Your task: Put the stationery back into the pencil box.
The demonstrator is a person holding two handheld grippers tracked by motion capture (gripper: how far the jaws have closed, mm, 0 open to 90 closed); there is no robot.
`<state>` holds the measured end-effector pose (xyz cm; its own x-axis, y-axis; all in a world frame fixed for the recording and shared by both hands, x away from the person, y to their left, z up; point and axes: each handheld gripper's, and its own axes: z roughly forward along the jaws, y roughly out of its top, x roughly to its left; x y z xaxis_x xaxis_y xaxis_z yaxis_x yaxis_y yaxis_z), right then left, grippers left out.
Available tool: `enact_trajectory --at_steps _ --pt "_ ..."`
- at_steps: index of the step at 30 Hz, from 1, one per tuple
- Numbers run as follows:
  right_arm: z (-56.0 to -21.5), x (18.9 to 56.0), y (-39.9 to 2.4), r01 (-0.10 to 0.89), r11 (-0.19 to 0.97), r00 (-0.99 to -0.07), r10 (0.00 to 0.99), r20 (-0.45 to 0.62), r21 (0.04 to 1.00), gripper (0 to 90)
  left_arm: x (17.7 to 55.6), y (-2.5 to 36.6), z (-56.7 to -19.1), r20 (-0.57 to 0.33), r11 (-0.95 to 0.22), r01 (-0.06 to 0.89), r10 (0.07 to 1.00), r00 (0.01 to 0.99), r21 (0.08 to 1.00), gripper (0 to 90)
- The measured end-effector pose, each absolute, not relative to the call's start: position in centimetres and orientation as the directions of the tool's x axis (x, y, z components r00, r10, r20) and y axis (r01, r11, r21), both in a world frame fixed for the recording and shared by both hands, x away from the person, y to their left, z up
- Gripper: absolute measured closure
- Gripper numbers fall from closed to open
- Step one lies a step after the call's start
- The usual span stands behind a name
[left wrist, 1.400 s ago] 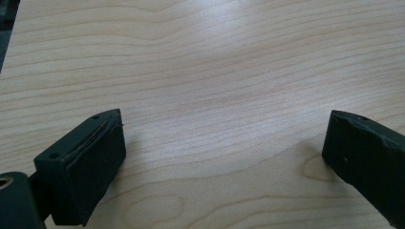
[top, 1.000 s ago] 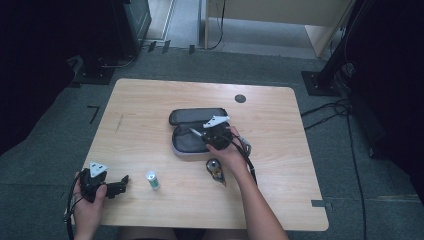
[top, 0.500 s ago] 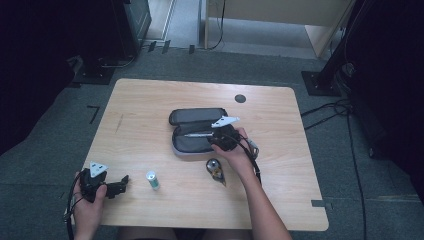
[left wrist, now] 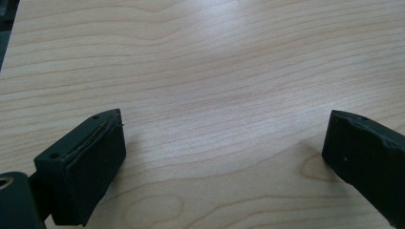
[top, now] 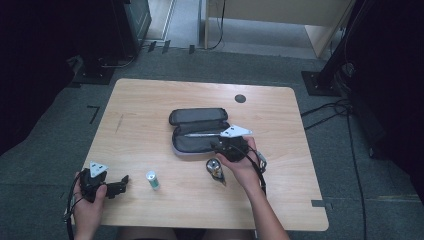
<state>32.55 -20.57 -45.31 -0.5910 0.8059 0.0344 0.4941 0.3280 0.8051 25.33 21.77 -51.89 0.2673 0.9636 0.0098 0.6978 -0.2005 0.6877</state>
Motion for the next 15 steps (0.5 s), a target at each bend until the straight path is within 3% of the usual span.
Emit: enact_trajectory --at_steps 15 --pt "-46.1 28.4 -22.1 0.510 0.289 -0.566 0.822 0.063 0.810 51.6 25.3 21.8 -51.9 0.010 -0.201 0.697 0.963 0.268 0.688 1.3"
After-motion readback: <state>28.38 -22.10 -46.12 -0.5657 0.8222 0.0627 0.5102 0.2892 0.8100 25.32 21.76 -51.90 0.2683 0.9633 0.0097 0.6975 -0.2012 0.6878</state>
